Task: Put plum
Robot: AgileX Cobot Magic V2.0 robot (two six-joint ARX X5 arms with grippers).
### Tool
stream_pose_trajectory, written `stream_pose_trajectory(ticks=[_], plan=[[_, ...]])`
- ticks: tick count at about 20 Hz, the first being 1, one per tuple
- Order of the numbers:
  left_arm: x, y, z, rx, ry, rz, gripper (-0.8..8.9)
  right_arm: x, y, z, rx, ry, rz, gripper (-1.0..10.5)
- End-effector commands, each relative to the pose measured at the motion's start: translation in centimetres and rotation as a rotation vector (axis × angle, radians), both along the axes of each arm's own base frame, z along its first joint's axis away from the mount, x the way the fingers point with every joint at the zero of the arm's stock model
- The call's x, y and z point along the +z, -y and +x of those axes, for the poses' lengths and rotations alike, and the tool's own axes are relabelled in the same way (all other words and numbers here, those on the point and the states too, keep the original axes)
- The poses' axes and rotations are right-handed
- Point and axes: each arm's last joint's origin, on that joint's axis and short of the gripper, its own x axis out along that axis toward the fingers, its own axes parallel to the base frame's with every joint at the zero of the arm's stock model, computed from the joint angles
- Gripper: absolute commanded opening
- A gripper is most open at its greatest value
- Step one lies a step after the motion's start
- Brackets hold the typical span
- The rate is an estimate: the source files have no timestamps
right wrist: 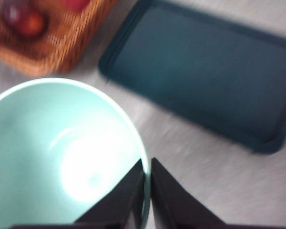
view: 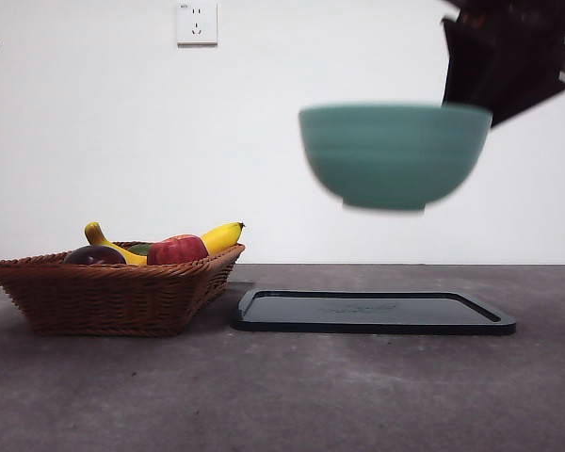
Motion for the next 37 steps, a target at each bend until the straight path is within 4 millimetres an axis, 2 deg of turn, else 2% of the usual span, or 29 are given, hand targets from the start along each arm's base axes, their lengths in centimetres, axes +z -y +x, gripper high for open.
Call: stream_pose_trajectory(ticks=[1, 8, 14, 17, 24, 28, 30, 33, 37], plan=[[0.6, 0.1, 0.1, -0.018, 0.035, -0.002, 4.02, -1.5, -0.9, -0.2, 0.009, -0.012, 0.018, 0.1], [0.6, 0.1, 0.0, -0.018, 0.029, 0.000, 4.02, -6.4, -2.5, 0.1, 0.017, -0.083, -0.022, 0.1], [0.5, 0.1, 0.0, -0.018, 0.016, 0.004, 4.02, -9.0, -3.5, 1.5, 0.013, -0.127, -0.058, 0.1], [0.5, 0.1, 0.0, -0.019, 0.016, 0.004, 4.02, -9.6, -3.6, 1.7, 0.012, -0.146, -0.073, 0.1], [0.5, 0.1, 0.0, -0.019, 0.016, 0.004, 4.02, -9.7, -3.4, 1.5, 0.013, -0.173, -0.091, 0.2], [0.5, 0.1, 0.0, -0.019, 0.016, 0.004, 4.02, -9.8, -3.4, 1.4, 0.010, -0.178, -0.092, 2.5], [0.5, 0.1, 0.0, -0.018, 0.016, 0.004, 4.02, -9.6, -3.4, 1.4, 0.009, -0.173, -0.087, 2.8], [0.5, 0.1, 0.0, -0.018, 0.016, 0.004, 4.02, -8.0, -3.1, 1.1, -0.003, -0.113, -0.064, 2.8], [0.5, 0.1, 0.0, -0.018, 0.016, 0.004, 4.02, -3.8, -2.3, 0.1, -0.018, -0.003, -0.008, 2.8]])
